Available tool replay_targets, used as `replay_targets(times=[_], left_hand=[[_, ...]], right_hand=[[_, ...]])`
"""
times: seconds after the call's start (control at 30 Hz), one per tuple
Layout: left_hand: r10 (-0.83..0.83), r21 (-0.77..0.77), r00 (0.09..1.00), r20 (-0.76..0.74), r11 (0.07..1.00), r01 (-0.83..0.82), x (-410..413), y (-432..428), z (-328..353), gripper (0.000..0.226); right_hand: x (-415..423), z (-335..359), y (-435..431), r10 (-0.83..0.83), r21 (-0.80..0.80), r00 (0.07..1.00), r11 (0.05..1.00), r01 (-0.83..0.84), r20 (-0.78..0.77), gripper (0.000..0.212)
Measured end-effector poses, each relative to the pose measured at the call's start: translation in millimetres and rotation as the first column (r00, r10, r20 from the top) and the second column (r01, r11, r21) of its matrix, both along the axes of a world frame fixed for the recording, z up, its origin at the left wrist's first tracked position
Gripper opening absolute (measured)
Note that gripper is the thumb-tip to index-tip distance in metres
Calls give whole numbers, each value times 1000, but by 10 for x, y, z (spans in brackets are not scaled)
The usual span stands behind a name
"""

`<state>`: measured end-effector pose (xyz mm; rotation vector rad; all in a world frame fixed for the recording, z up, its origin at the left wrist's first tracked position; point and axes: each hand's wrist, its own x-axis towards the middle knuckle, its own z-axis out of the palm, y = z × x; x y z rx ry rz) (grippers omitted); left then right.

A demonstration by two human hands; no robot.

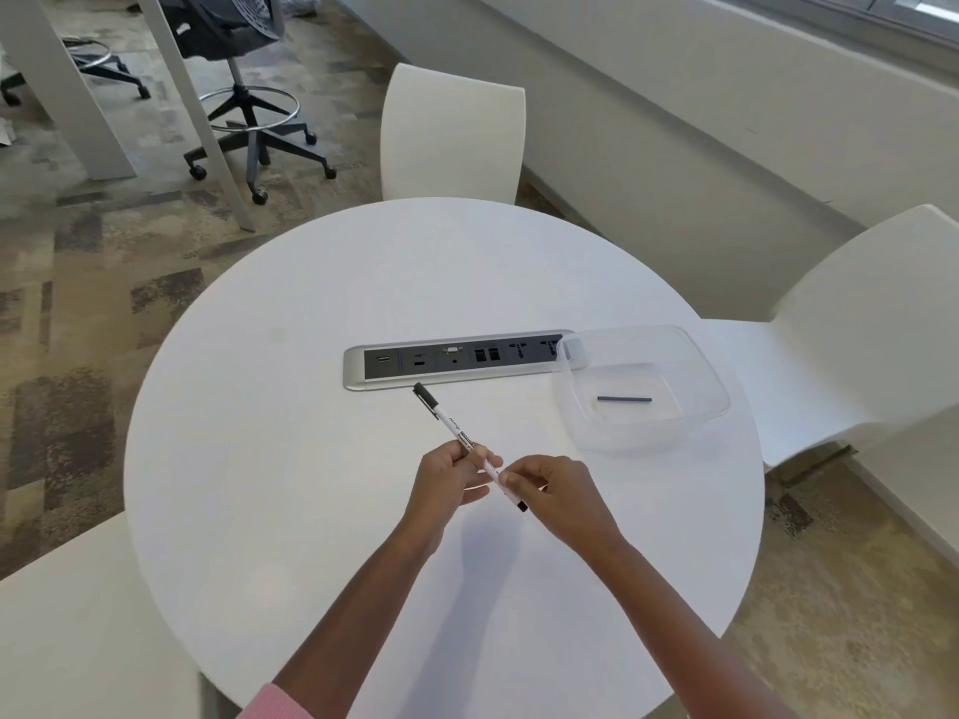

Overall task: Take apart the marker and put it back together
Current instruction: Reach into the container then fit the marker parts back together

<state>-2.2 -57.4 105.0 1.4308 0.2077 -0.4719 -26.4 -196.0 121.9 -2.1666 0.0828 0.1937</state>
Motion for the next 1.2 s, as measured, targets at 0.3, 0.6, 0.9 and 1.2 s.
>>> replay_targets(times=[0.3,0.6,0.9,1.2], left_hand=[[-53,294,998,44,955,37,51,28,-156,21],[-249,714,942,225,700,14,15,102,-445,40],[-493,966,865,96,255,38,87,311,-795,61],[-517,980,856,22,179,83,179,392,-911,62]], right_hand=[[53,-134,135,-1,-1,990,1000,1,-142,12],[175,-404,259,-157,-159,982,977,139,-109,24],[300,-600,379,-188,-286,976,947,149,-113,25],[357,-768,490,-222,-367,963,917,154,-150,21]])
